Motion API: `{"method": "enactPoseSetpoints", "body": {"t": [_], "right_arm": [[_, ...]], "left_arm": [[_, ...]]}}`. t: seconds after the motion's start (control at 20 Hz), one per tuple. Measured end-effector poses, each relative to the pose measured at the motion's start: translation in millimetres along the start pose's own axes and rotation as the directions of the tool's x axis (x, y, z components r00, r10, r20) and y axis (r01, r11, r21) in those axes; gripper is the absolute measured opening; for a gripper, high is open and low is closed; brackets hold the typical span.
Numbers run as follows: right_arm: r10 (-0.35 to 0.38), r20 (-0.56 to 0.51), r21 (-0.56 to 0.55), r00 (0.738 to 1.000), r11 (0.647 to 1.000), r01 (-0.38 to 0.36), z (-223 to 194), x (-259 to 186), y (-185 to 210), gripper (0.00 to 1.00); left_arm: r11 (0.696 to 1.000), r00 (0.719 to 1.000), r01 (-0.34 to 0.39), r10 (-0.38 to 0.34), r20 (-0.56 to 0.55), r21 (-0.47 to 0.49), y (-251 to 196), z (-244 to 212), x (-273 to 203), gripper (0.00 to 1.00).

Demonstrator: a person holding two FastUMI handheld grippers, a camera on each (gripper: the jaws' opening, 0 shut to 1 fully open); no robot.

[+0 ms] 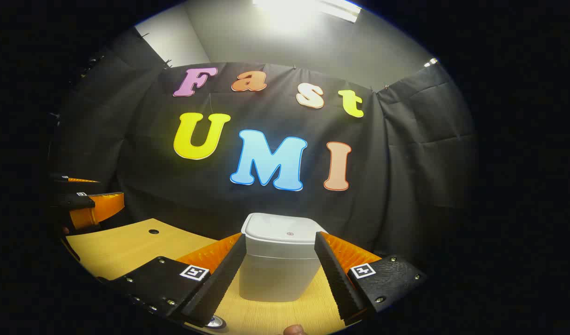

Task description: Press the lid of the desktop garbage bin to open it, pick up the crumpled paper on the desktop and throw it into the bin, then pick up the pop can on the desktop and drop it into the bin, and finally close the garbage bin lid.

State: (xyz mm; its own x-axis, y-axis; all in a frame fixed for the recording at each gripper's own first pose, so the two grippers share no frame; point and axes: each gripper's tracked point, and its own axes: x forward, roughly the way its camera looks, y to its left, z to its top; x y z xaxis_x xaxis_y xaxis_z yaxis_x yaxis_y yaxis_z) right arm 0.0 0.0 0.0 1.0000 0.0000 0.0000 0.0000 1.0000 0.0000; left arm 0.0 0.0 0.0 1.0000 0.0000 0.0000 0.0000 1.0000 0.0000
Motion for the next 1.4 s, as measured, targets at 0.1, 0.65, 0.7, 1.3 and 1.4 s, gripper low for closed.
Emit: {"method": "enactPoseSetpoints", "body": {"t": [0.1,0.65,0.7,1.3,1.4], "right_arm": [[0.004,-0.004,-0.006,1.000,1.000,-0.004,-0.2,1.0,3.0,0.95],[-0.026,-0.068,-0.014,0.997,1.000,0.025,-10.1,12.6,-2.1,0.95],[-0.033,-0.075,-0.018,0.997,0.999,0.032,-10.7,12.3,-3.5,0.95],[-0.025,-0.109,0.010,0.994,1.000,0.026,-16.8,29.0,-4.6,0.77],[-0.032,-0.111,0.013,0.993,0.999,0.034,-16.4,30.8,-7.6,0.71]], "left_arm": [[1.000,1.000,-0.003,0.003,-0.001,-0.009,3.4,-0.5,0.3,0.94],[1.000,1.000,0.020,-0.019,0.022,-0.011,-3.4,1.9,12.6,1.00],[1.000,1.000,0.021,-0.021,0.022,-0.012,-4.0,0.2,12.8,1.00],[1.000,1.000,0.016,-0.016,0.007,0.003,-2.9,-3.4,17.6,0.94],[1.000,1.000,0.015,-0.015,0.006,0.007,-3.3,-2.6,19.1,1.00]]}}
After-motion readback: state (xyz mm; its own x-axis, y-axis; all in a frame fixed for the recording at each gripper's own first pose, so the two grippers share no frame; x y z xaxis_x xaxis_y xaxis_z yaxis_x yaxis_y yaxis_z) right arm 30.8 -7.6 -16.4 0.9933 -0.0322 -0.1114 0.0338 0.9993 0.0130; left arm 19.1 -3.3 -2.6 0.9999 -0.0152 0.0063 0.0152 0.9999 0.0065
